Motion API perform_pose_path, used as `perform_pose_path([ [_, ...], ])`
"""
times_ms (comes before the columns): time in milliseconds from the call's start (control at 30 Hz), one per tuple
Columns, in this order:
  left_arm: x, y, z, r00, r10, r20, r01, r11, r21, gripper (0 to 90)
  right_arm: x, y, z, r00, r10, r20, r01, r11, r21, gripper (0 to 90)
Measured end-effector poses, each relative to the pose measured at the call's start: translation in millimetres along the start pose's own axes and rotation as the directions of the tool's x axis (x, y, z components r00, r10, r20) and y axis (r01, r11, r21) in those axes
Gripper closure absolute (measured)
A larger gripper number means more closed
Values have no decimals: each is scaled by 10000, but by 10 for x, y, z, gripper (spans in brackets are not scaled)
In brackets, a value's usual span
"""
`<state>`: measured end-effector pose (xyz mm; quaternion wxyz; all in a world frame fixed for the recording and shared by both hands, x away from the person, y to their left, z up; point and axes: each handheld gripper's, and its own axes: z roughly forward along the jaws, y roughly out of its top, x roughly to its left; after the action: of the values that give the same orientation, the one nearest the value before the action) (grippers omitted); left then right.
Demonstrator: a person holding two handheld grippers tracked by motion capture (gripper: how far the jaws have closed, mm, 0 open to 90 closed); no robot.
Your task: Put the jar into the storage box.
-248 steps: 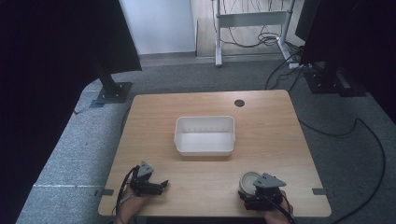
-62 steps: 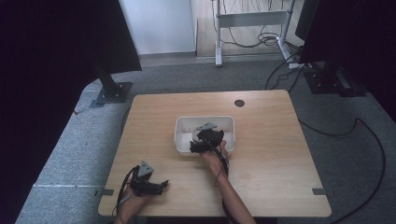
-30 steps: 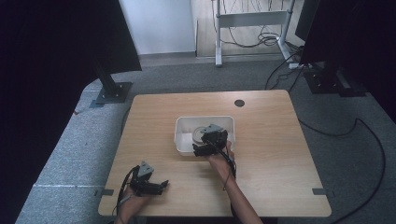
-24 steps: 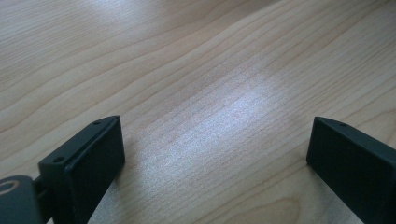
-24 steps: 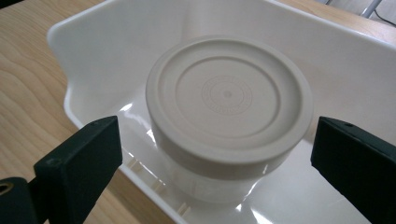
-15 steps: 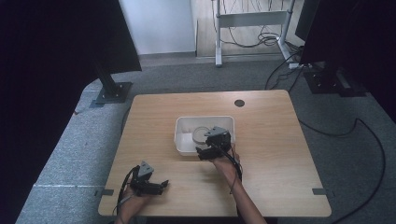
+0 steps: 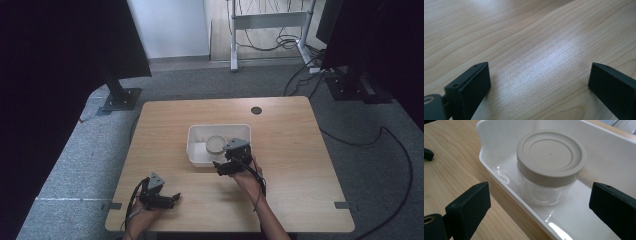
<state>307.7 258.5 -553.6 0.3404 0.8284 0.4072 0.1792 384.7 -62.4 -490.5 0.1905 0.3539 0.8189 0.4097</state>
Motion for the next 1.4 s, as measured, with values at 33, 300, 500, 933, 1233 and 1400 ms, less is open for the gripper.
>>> perform_pose_path([
  [33,0,0,0,10000,3,0,-3,10000,1,39,-1,-7,-18,10000,27,-41,-27,10000,-12,35],
  [300,0,0,0,10000,2,-2,-2,10000,2,39,-44,-85,-143,9999,-32,-154,30,9999,-130,35],
  [500,-1,0,0,10000,-12,1,12,10000,-1,39,-53,-142,-208,9996,-163,-229,160,9998,-115,33],
  [933,-1,0,0,10000,-20,1,20,10000,-7,39,-141,-300,-328,9999,-68,-113,67,9999,-78,27],
  [1233,-1,0,0,10000,-11,-1,11,10000,-3,39,-200,-404,-455,10000,23,20,-23,9999,-142,27],
  [1400,-2,-1,0,10000,-23,-12,23,10000,-1,39,-239,-479,-527,9998,121,148,-119,9998,-134,27],
])
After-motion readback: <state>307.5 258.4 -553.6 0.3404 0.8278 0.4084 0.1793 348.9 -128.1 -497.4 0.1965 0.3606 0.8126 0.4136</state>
